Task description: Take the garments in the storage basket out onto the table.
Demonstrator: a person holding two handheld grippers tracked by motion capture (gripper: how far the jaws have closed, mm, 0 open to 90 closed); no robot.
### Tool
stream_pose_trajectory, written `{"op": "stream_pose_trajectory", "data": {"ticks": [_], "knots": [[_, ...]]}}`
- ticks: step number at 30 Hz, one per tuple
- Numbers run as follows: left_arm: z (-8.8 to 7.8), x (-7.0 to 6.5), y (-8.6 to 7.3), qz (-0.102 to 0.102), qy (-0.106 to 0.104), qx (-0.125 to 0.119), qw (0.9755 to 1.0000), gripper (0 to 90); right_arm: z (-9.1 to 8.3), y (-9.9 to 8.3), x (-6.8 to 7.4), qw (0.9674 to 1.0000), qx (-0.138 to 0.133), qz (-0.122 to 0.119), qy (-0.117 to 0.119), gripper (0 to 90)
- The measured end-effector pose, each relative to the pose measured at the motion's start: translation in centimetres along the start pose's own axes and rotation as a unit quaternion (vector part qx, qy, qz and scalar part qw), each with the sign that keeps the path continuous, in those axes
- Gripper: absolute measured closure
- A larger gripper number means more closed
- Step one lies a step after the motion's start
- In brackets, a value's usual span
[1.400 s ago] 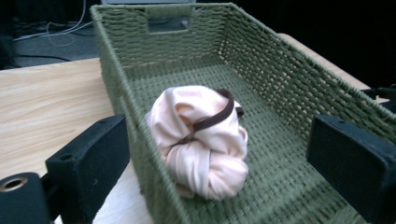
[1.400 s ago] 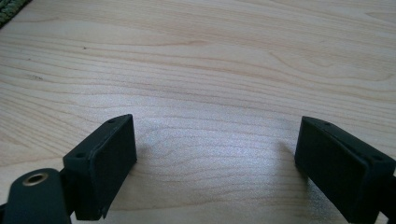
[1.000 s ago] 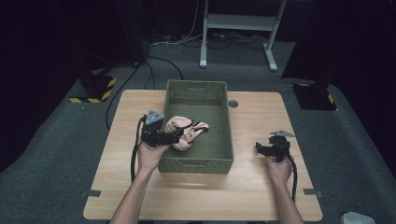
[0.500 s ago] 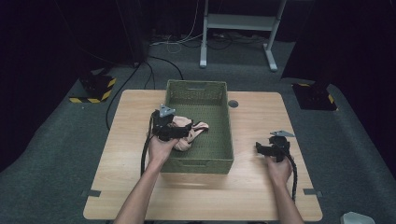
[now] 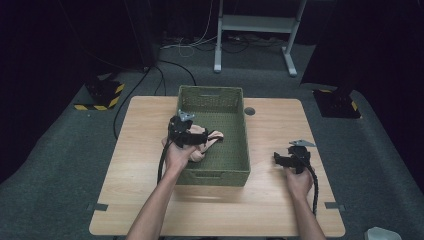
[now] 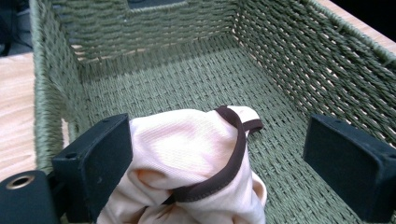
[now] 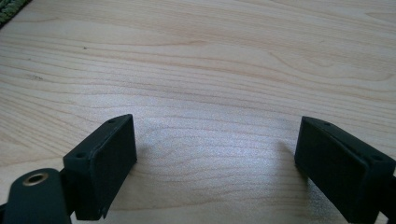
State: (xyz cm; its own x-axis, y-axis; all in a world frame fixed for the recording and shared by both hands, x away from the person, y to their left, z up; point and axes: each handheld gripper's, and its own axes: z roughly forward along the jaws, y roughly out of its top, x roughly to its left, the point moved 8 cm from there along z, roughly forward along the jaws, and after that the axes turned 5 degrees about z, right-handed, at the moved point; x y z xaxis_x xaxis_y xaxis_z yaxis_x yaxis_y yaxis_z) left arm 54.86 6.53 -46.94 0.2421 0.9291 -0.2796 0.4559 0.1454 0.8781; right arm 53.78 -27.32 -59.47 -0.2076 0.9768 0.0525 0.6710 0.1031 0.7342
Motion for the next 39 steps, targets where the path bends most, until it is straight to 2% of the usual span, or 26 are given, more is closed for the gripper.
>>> {"op": "stream_pose_trajectory", "data": {"ticks": [1, 3, 14, 17, 19, 21, 24, 28, 34, 36, 39], "knots": [[0.1, 0.1, -0.2, 0.005, 0.003, 0.008, 1.0000, 8.4, 0.0, 0.0, 0.0, 1.0000, 0.000, -0.001, 0.000, 12.4], [0.5, 0.0, -0.3, 0.004, 0.009, 0.010, 0.9999, 8.4, 0.0, 0.0, 0.0, 1.0000, 0.000, -0.001, 0.000, 12.4], [2.2, 0.9, -0.8, -0.010, 0.042, 0.034, 0.9985, 10.0, 0.0, 0.0, 0.1, 1.0000, 0.000, -0.001, 0.001, 12.3], [2.5, 1.1, -1.1, -0.007, 0.047, 0.046, 0.9978, 9.5, 0.0, 0.0, 0.1, 1.0000, 0.000, -0.001, 0.001, 12.4], [2.7, 1.1, -1.1, -0.017, 0.043, 0.049, 0.9977, 10.2, 0.0, 0.0, 0.1, 1.0000, 0.000, -0.001, 0.001, 12.4], [2.7, 1.1, -1.0, -0.018, 0.034, 0.050, 0.9980, 17.6, 0.0, 0.0, 0.1, 1.0000, 0.000, -0.001, 0.001, 12.4], [2.7, 1.1, -1.0, -0.017, 0.031, 0.054, 0.9979, 30.0, 0.0, 0.0, 0.1, 1.0000, 0.000, -0.001, 0.001, 12.4], [2.6, 0.8, -1.0, -0.030, 0.018, 0.058, 0.9977, 52.8, 0.0, 0.0, 0.1, 1.0000, 0.000, -0.001, 0.001, 12.4], [2.3, 0.7, -1.2, -0.042, 0.002, 0.075, 0.9963, 78.3, 0.0, 0.0, 0.1, 1.0000, 0.000, -0.001, 0.001, 12.4], [2.2, 0.6, -1.1, -0.041, -0.001, 0.073, 0.9965, 84.4, 0.0, 0.0, 0.1, 1.0000, 0.000, -0.001, 0.001, 12.4], [2.0, 0.8, -0.7, -0.046, -0.001, 0.063, 0.9970, 86.5, 0.0, 0.0, 0.1, 1.0000, 0.000, -0.001, 0.001, 12.4]]}}
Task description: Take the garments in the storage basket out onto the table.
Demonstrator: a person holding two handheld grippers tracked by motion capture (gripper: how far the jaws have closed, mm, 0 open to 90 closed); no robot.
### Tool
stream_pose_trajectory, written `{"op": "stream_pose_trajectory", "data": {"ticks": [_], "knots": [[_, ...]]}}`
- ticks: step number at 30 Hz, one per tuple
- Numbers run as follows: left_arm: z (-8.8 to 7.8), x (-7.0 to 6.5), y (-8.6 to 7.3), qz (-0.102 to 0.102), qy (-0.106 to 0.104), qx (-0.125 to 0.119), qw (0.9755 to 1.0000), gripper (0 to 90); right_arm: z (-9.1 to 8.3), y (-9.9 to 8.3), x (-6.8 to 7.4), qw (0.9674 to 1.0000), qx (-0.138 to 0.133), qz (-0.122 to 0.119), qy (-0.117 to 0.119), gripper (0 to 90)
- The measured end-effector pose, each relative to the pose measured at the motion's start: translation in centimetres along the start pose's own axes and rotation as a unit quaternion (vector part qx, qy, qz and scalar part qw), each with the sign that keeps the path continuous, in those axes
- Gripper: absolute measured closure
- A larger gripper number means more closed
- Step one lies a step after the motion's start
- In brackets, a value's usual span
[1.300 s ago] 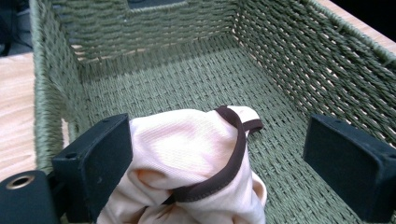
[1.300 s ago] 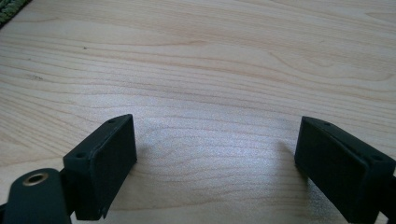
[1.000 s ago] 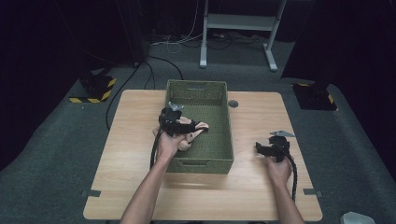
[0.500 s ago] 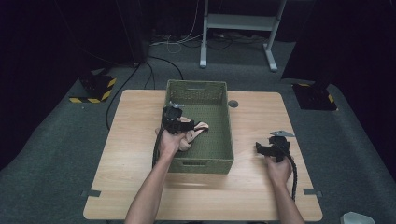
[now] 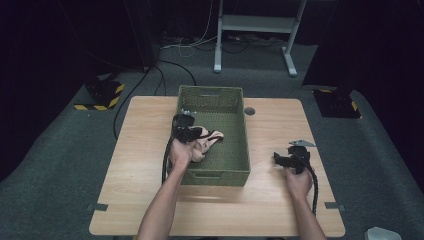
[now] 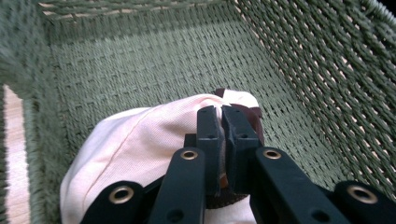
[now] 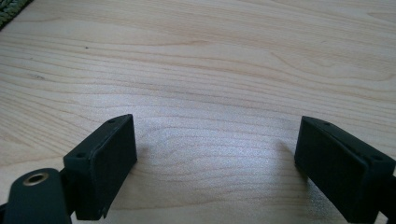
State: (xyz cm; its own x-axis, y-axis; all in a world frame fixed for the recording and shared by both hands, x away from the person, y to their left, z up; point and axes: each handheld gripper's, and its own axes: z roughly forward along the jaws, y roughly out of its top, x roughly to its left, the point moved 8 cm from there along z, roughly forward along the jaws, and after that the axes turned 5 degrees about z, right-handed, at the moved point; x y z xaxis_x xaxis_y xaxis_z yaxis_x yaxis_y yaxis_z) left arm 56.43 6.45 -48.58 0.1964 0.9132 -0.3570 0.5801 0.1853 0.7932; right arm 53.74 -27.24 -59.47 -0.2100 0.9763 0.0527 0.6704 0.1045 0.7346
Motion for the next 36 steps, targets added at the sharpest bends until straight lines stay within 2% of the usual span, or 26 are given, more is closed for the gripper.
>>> {"op": "stream_pose_trajectory", "data": {"ticks": [8, 15, 19, 22, 29, 36], "knots": [[-0.8, -0.3, 0.8, 0.003, -0.009, -0.030, 0.9995, 87.3, 0.0, 0.0, 0.0, 1.0000, 0.000, 0.000, 0.000, 12.4], [-1.7, -0.5, 1.5, -0.007, -0.023, -0.057, 0.9981, 87.4, 0.0, 0.0, 0.0, 1.0000, 0.000, 0.000, 0.000, 12.4], [-2.4, -0.7, 2.3, -0.011, -0.032, -0.075, 0.9966, 87.4, 0.0, 0.0, 0.0, 1.0000, 0.000, 0.000, 0.000, 12.4], [-3.1, -1.1, 2.9, -0.005, -0.037, -0.090, 0.9953, 87.4, 0.0, 0.0, 0.0, 1.0000, 0.000, 0.000, 0.000, 12.4], [-4.2, -1.8, 3.9, 0.006, -0.050, -0.105, 0.9932, 87.3, 0.0, 0.0, 0.0, 1.0000, 0.000, 0.000, 0.000, 12.4], [-5.3, -2.6, 4.9, 0.004, -0.067, -0.116, 0.9909, 87.3, 0.0, 0.0, 0.0, 1.0000, 0.000, 0.000, 0.000, 12.4]]}}
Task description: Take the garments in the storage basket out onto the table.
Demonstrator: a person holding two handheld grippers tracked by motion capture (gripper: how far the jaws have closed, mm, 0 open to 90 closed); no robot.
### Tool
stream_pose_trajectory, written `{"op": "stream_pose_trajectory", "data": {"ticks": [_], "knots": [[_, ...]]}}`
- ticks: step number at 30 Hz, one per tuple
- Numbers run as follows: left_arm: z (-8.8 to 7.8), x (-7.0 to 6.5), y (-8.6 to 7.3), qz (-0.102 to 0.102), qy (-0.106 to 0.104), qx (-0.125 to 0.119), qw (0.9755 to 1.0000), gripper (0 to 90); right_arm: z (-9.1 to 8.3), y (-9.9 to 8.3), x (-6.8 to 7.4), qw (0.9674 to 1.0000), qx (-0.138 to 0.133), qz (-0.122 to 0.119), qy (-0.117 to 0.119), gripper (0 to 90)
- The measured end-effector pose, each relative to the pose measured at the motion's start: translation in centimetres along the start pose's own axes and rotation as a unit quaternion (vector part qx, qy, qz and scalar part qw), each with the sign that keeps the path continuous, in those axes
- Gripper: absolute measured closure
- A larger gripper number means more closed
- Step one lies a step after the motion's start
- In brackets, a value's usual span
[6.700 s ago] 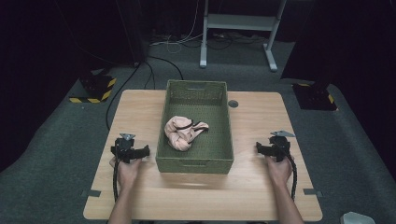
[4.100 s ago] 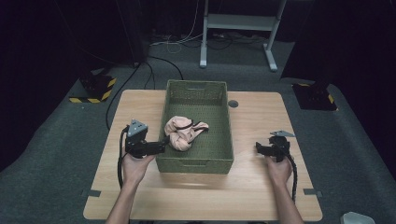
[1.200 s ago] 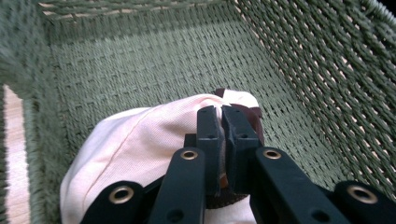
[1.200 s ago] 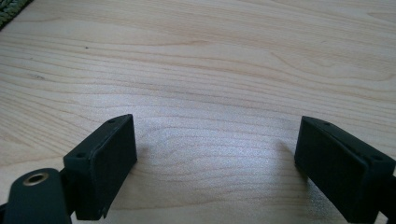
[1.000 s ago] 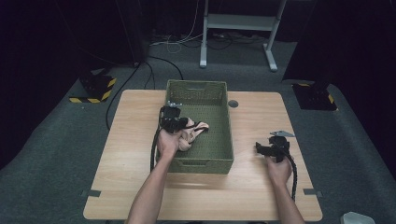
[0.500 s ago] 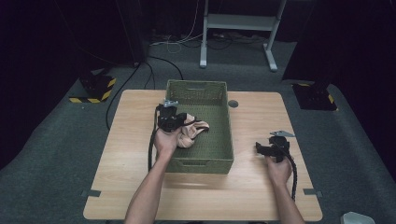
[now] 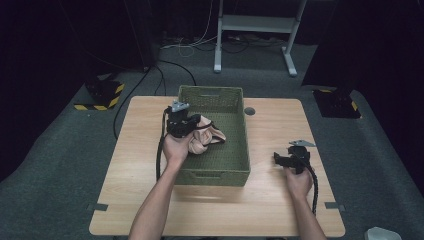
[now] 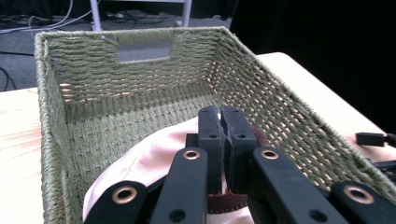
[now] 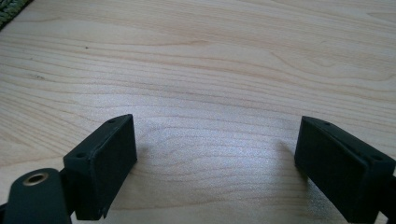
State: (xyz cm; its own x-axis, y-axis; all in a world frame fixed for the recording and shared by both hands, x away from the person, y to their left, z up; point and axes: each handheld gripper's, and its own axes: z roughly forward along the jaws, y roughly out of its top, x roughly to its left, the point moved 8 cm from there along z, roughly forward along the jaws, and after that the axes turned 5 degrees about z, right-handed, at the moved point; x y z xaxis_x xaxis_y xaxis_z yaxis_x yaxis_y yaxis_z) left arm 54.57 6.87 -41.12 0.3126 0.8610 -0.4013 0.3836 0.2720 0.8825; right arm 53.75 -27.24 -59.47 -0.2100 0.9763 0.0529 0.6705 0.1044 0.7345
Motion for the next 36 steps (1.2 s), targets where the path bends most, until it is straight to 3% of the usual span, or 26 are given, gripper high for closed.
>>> {"op": "stream_pose_trajectory", "data": {"ticks": [23, 31, 36], "knots": [[-1.3, -3.5, 3.8, 0.010, -0.050, -0.011, 0.9987, 87.2, 0.0, 0.0, 0.0, 1.0000, 0.000, 0.000, 0.000, 12.4], [-1.4, -4.4, 4.8, -0.009, -0.066, -0.011, 0.9977, 87.2, 0.0, 0.0, 0.0, 1.0000, 0.000, 0.000, 0.000, 12.4], [-1.5, -5.1, 5.1, -0.008, -0.075, -0.010, 0.9971, 87.2, 0.0, 0.0, 0.0, 1.0000, 0.000, 0.000, 0.000, 12.4]]}}
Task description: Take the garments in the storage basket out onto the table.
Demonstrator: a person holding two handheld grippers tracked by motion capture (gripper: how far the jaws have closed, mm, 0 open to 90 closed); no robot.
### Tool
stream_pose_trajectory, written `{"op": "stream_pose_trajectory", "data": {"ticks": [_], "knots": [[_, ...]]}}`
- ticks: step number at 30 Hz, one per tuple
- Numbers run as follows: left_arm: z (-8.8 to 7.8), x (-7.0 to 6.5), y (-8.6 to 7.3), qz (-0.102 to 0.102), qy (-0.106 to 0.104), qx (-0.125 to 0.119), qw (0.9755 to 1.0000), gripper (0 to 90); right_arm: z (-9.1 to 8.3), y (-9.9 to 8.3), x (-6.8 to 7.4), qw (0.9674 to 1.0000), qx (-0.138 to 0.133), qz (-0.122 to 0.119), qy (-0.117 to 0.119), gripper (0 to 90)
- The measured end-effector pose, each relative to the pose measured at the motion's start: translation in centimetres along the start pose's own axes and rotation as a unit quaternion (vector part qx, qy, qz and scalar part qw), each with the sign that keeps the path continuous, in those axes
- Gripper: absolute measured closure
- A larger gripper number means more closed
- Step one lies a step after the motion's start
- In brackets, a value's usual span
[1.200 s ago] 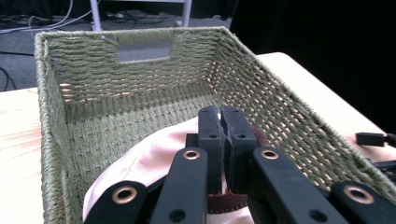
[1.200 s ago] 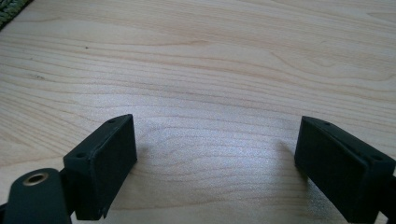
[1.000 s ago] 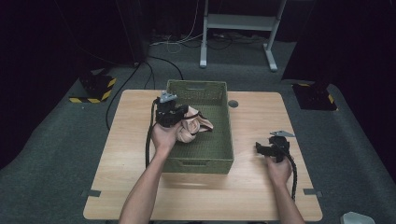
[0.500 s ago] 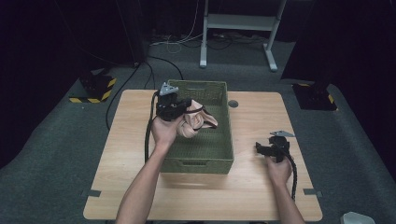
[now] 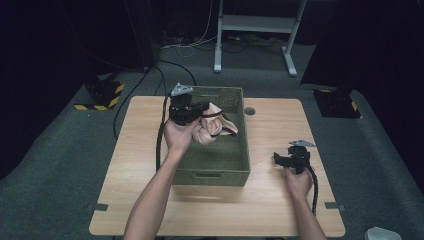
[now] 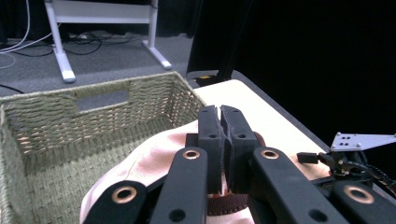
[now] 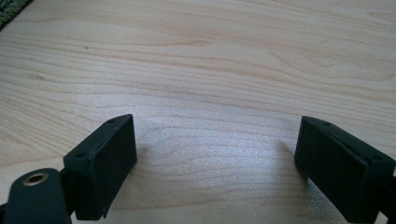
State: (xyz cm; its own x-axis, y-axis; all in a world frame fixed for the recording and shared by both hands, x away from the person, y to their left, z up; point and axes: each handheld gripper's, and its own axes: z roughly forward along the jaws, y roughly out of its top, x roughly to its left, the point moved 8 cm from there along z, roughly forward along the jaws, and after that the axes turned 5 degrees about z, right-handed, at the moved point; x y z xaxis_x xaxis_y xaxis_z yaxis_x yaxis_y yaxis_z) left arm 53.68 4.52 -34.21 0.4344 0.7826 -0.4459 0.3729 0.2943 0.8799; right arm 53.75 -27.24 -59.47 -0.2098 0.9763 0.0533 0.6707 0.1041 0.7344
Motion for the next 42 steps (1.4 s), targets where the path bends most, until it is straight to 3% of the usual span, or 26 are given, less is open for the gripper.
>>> {"op": "stream_pose_trajectory", "data": {"ticks": [9, 13, 42], "knots": [[0.2, -1.3, 0.7, -0.005, -0.023, 0.001, 0.9997, 87.2, 0.0, 0.0, 0.0, 1.0000, 0.000, 0.000, 0.000, 12.4], [0.5, -1.8, 1.0, -0.020, -0.035, 0.005, 0.9992, 87.2, 0.0, 0.0, 0.0, 1.0000, 0.000, 0.000, 0.000, 12.3], [3.9, -8.1, 1.7, 0.012, -0.093, 0.029, 0.9952, 87.1, 0.0, 0.0, 0.0, 1.0000, 0.000, 0.000, 0.000, 12.3]]}}
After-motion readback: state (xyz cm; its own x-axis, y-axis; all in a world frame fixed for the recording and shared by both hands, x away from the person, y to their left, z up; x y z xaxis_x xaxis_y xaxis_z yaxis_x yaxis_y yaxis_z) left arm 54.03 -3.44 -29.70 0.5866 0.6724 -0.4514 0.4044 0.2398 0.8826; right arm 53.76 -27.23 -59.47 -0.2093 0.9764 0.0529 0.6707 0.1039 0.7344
